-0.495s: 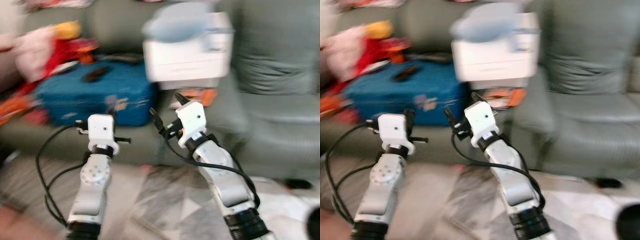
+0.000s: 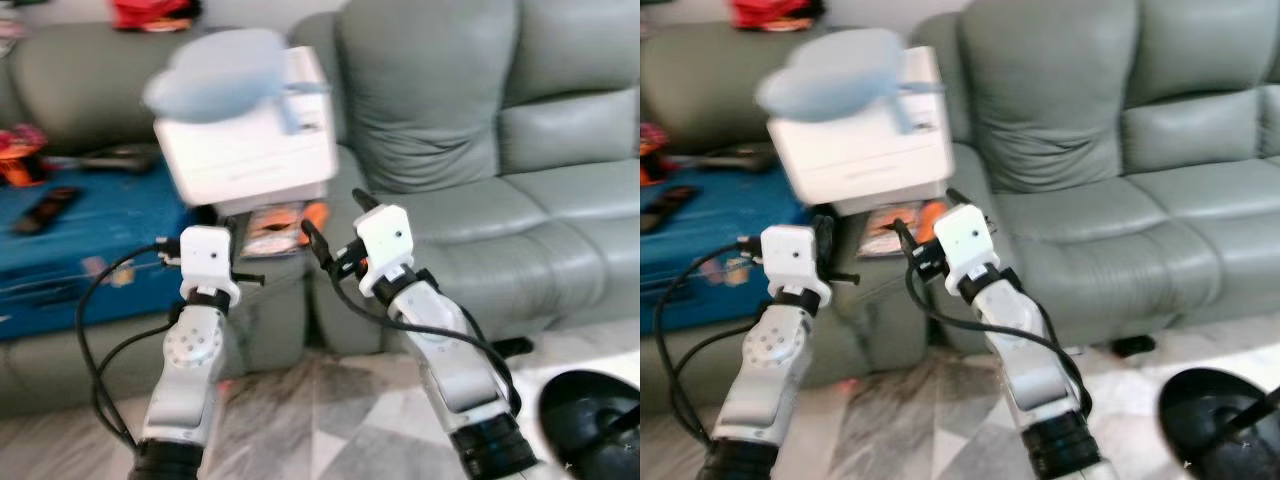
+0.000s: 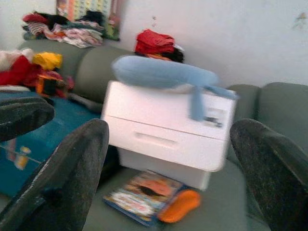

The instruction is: Picking trash to rubbish bin

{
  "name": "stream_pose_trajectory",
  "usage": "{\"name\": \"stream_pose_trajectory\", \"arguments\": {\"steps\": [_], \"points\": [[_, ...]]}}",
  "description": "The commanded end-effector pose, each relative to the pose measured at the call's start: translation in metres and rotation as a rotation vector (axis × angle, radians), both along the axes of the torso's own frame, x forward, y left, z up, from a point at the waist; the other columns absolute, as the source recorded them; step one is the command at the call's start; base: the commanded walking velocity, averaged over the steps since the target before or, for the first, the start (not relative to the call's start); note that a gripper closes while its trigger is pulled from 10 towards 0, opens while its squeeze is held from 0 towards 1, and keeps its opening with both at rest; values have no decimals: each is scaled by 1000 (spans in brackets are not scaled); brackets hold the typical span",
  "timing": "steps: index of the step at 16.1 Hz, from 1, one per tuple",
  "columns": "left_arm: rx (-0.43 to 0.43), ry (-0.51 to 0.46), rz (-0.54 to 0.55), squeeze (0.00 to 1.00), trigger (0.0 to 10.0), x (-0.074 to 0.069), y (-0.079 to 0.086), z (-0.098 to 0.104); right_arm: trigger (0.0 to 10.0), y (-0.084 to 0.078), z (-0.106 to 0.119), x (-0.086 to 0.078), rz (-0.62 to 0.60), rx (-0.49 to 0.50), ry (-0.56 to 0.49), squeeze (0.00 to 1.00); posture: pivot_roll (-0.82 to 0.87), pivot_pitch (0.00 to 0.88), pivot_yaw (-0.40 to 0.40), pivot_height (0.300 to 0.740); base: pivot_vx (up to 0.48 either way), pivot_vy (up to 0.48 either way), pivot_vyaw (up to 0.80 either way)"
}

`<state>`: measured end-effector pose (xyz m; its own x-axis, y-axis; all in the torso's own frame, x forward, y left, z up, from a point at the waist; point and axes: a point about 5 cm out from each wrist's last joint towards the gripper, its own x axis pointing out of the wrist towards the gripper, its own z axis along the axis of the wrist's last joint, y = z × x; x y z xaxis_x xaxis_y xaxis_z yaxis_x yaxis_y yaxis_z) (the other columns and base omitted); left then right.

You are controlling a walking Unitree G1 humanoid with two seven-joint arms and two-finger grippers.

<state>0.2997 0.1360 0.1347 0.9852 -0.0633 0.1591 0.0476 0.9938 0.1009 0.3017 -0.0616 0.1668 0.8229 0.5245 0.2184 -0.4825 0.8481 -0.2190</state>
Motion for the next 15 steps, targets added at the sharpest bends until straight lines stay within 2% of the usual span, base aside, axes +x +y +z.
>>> {"name": "stream_pose_trajectory", "arguments": {"steps": [1,3,6,8,10,15], "points": [[19,0,13,0,10000,0,5,0,10000,4,6,-1,17,14,-20,0,0,6,39,740,0,0,0],[17,1,48,0,10000,0,8,-1,10000,8,4,-4,48,4,-22,0,0,6,39,740,0,0,0],[0,14,69,0,10000,0,9,-3,10000,9,5,-6,59,5,-27,0,1,11,38,740,0,0,679],[-42,20,70,0,10000,0,8,-4,10000,8,5,-5,60,5,-26,0,-1,13,37,740,0,0,0],[-45,32,79,0,10000,1,8,-5,10000,7,4,-6,60,4,-23,0,-1,13,37,740,0,0,0],[-44,33,78,0,10000,0,8,-5,10000,7,4,-6,60,6,-21,0,-2,15,40,740,0,324,0]]}}
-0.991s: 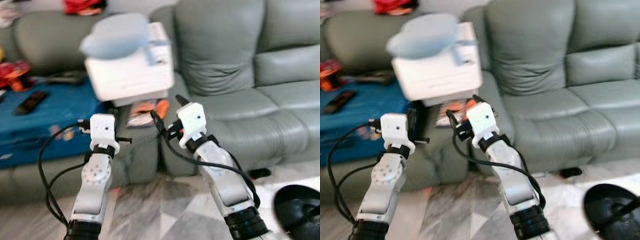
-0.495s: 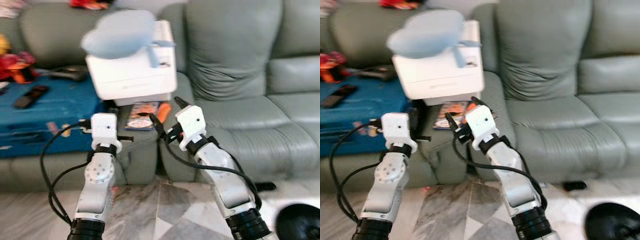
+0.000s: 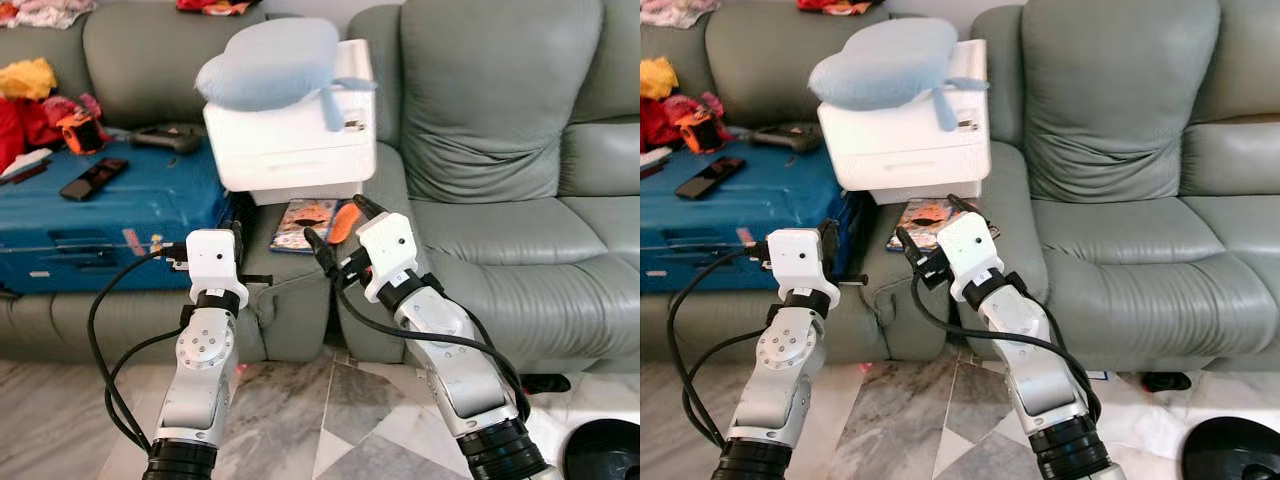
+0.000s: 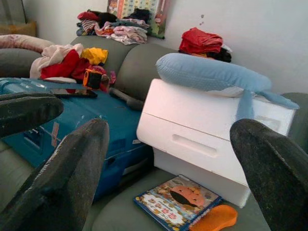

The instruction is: Picking trash to rubbish bin

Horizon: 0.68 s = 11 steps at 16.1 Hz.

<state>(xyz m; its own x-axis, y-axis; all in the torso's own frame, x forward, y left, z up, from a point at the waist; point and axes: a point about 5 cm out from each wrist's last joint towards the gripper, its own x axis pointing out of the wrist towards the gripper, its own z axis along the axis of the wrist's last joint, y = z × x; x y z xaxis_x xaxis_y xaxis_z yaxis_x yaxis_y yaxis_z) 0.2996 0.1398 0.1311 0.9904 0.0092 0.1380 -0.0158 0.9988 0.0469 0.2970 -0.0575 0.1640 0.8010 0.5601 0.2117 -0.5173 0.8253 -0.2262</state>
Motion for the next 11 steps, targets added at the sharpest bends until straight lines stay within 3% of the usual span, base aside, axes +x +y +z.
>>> {"name": "stream_pose_trajectory", "arguments": {"steps": [1,11], "points": [[10,11,13,0,10000,1,4,-1,10000,3,7,-2,19,16,-23,0,-2,15,40,740,0,330,0],[14,23,10,0,10000,1,3,-2,10000,3,7,-1,16,28,-15,0,-1,18,37,740,0,468,0]]}}
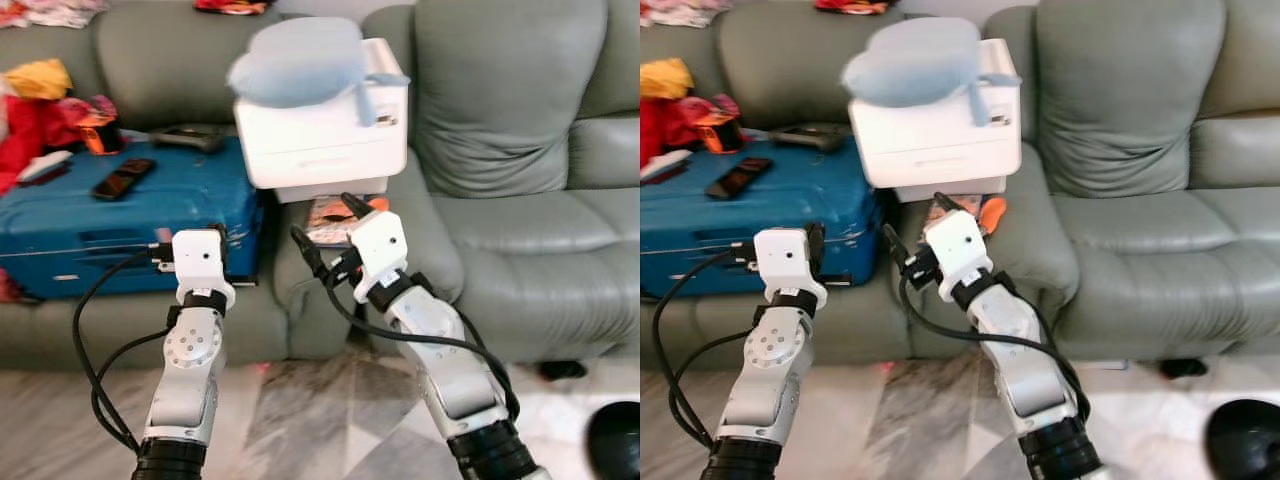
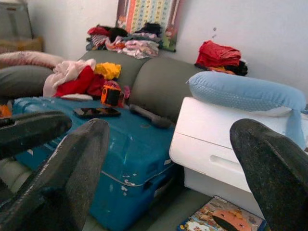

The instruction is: Picking trash to rubbish bin

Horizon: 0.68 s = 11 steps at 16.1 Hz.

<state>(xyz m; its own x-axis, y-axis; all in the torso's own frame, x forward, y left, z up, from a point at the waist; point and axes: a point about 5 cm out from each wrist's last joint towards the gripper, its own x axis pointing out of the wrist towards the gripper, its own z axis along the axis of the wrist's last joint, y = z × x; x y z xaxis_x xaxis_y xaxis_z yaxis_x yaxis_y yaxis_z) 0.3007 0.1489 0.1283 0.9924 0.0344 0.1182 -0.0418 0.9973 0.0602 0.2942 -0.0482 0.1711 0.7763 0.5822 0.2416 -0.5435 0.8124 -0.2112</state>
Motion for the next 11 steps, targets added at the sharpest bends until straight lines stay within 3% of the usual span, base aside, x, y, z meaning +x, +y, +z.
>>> {"name": "stream_pose_trajectory", "arguments": {"steps": [1,7,11], "points": [[2,3,-16,0,10000,0,-6,1,10000,-6,0,2,-18,-1,4,0,5,21,32,740,0,480,0],[0,10,-3,0,10000,-3,-5,-2,10000,-3,1,4,-4,-7,4,0,16,19,20,740,0,480,0],[3,-36,-62,0,10000,-4,-6,4,10000,-4,-1,5,-19,-2,7,0,19,18,35,740,0,71,0]]}}
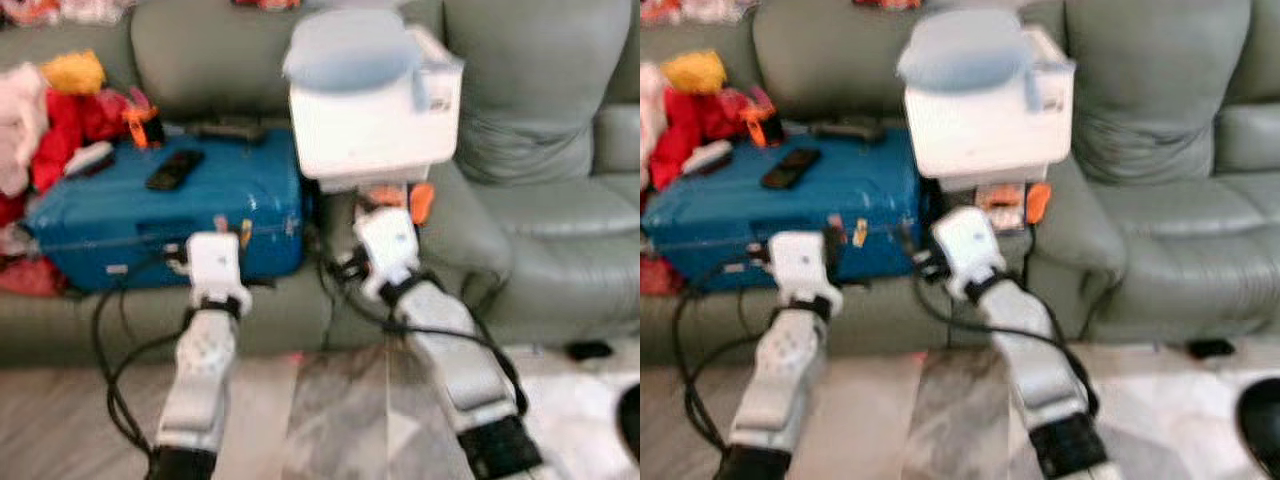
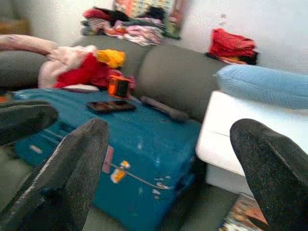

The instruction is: Picking trash to rubbish bin

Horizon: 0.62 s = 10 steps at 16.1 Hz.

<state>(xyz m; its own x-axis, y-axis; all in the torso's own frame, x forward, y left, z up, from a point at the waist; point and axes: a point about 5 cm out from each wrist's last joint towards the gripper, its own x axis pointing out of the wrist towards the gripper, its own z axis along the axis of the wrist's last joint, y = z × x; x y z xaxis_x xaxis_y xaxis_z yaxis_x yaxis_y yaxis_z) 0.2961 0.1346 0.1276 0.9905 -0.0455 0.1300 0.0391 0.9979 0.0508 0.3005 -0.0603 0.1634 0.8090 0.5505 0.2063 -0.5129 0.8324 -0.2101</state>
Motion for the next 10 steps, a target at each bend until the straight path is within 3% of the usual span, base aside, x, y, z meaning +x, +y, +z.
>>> {"name": "stream_pose_trajectory", "arguments": {"steps": [1,5,10], "points": [[14,-26,1,0,10000,1,6,6,10000,9,7,-2,24,20,-24,0,10,20,39,740,0,0,0],[-13,-31,-18,0,10000,3,4,8,10000,6,7,-2,20,10,-27,0,7,18,33,740,0,0,0],[-28,-31,-18,0,10000,4,5,7,10000,6,9,0,23,4,-40,0,-4,9,29,740,272,0,0]]}}
